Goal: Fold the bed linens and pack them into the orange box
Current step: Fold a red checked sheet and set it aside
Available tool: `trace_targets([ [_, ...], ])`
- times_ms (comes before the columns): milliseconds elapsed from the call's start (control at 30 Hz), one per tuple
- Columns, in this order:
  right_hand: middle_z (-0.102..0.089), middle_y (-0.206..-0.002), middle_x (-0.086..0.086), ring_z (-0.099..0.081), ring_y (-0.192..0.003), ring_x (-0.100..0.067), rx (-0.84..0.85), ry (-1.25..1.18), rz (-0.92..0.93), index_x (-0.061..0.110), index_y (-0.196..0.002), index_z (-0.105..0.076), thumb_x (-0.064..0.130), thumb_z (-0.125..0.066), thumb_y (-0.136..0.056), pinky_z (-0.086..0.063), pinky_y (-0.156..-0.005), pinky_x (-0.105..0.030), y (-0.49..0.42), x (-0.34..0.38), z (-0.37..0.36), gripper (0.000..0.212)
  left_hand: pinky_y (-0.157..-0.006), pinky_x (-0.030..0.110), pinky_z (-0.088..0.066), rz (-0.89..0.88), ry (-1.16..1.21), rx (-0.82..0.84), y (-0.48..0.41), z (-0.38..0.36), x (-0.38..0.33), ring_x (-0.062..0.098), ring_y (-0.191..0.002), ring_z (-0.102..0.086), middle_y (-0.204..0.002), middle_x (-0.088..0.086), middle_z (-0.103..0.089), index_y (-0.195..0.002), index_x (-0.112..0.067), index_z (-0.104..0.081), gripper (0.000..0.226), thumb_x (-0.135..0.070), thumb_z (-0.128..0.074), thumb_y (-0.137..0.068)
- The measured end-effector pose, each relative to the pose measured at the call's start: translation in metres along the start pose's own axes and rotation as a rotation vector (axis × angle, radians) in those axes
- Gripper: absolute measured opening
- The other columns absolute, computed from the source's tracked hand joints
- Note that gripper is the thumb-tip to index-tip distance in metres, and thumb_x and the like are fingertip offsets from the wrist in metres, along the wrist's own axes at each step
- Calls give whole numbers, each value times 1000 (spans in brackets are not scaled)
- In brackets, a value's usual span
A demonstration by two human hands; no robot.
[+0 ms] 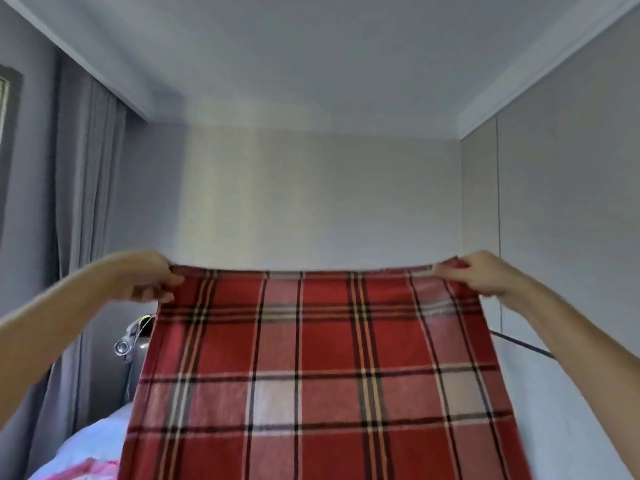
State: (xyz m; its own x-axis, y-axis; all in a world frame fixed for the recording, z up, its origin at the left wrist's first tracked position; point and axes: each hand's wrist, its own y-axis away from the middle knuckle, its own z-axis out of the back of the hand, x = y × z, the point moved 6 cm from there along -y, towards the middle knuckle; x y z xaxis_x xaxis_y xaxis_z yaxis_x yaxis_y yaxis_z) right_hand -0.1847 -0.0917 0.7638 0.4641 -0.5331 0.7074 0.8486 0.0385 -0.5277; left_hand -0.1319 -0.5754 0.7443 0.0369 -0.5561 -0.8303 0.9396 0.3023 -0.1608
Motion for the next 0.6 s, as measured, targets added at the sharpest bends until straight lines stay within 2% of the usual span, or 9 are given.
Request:
trace_targets([
  [33, -43, -37, 12, -44, -38, -4, 46, 162, -48, 15, -62, -62, 39, -75, -77, -28, -37, -12, -14, -28, -24, 31, -26, 9, -23, 48, -86, 28, -18, -21, 18, 10, -24, -46, -38, 8, -50, -84, 1, -49, 13, 4, -44, -95],
  [100, -44, -39, 6, -50, -45, -14, 82, 400, -142, 12, -60, -54, 30, -66, -88, -29, -37, -16, -37, -86, -72, 35, -27, 13, -31, 113, -125, 18, -52, -60, 49, 16, -31, -54, -43, 12, -56, -76, 2, -48, 19, 5, -42, -95],
  [167, -57, -54, -8, -59, -45, -21, 52, 176, -289, 1, -89, -60, 24, -61, -92, -41, -35, -20, -53, -116, -102, 23, -47, 25, -52, 54, -194, -62, -90, -82, 61, 23, -61, -66, -76, 16, -67, -81, 2, -55, 20, -11, -50, -95],
  [200, -60, -68, -15, -62, -45, -22, -18, -25, -339, -4, -109, -55, 20, -58, -93, -46, -36, -22, -64, -119, -105, 29, -62, 30, -55, -10, -313, -160, -103, -79, 54, 27, -77, -66, -94, 16, -67, -90, 2, -59, 23, -21, -55, -94],
  [233, -60, -80, -17, -64, -45, -21, -90, -179, -327, -5, -120, -50, 18, -56, -95, -51, -39, -25, -78, -112, -102, 34, -68, 34, -53, -63, -212, -266, -108, -75, 43, 29, -81, -64, -104, 18, -65, -97, 1, -59, 22, -20, -57, -92],
  [333, -58, -95, -15, -65, -59, -20, -299, -446, -116, 4, -103, -55, 14, -53, -96, -57, -50, -24, -111, -56, -72, 12, -47, 30, -55, -272, 430, -450, -122, -36, 4, 23, -57, -64, -104, 16, -56, -102, -5, -44, 10, 1, -44, -94],
  [400, -57, -96, -12, -62, -69, -18, -372, -567, 21, 12, -86, -54, 14, -52, -97, -58, -59, -23, -118, -21, -52, 11, -48, 22, -55, -373, 654, -474, -118, -17, -19, 16, -55, -64, -107, 13, -50, -101, -10, -38, 15, 4, -39, -95],
  [500, -57, -88, -4, -62, -67, -13, -393, -664, 142, 17, -83, -52, 15, -51, -97, -57, -70, -25, -104, 2, -34, 14, -67, 28, -59, -539, 689, -475, -101, 3, -38, 9, -61, -67, -104, 8, -51, -85, -18, -37, 25, 5, -36, -94],
  [600, -59, -86, -3, -63, -65, -13, -373, -616, 142, 18, -86, -54, 17, -52, -97, -58, -72, -27, -73, -10, -30, 11, -73, 31, -59, -546, 591, -418, -81, 4, -22, 11, -66, -69, -104, 10, -52, -84, -20, -37, 27, 5, -38, -94],
])
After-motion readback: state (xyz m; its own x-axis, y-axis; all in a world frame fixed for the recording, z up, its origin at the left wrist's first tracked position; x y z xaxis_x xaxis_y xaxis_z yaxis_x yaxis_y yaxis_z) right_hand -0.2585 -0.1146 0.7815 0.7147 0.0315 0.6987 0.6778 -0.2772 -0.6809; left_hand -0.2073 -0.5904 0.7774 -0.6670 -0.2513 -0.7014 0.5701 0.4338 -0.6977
